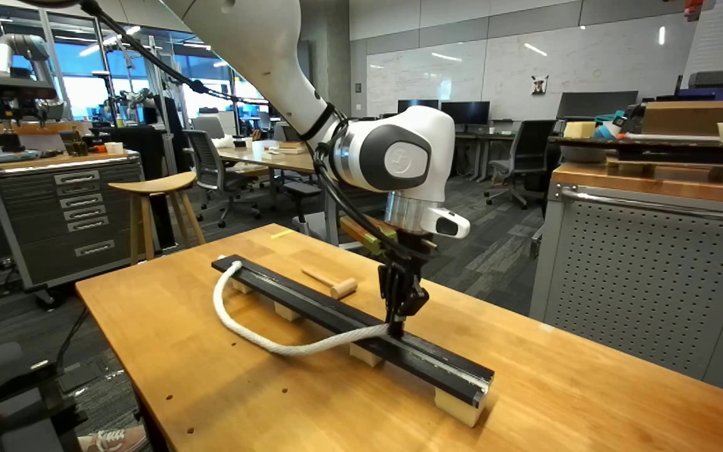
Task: Pick up the white rope and arrange it neatly on the board
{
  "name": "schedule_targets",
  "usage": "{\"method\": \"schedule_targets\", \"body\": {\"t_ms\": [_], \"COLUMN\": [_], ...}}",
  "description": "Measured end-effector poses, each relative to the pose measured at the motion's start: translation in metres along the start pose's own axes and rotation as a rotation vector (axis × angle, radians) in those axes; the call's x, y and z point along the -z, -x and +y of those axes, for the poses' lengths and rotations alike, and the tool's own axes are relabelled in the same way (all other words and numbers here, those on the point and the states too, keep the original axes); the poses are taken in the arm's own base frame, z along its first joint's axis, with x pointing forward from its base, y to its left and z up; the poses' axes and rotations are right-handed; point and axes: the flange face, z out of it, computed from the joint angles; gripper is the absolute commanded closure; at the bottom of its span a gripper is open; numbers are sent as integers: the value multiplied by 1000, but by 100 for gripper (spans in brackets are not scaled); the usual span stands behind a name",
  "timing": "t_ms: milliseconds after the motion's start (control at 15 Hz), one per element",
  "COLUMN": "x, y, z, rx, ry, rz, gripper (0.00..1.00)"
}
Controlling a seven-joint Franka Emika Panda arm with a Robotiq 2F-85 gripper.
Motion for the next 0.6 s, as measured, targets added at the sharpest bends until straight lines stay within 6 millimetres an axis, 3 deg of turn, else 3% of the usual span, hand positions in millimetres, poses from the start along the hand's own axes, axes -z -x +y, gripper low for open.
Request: {"method": "schedule_targets", "body": {"t_ms": [267, 600], "x": [4, 26], "y": [-2, -3], "z": [22, 38], "rx": [-70, -134], "ry": [8, 6], "rz": [-22, -19], "gripper": [97, 97]}}
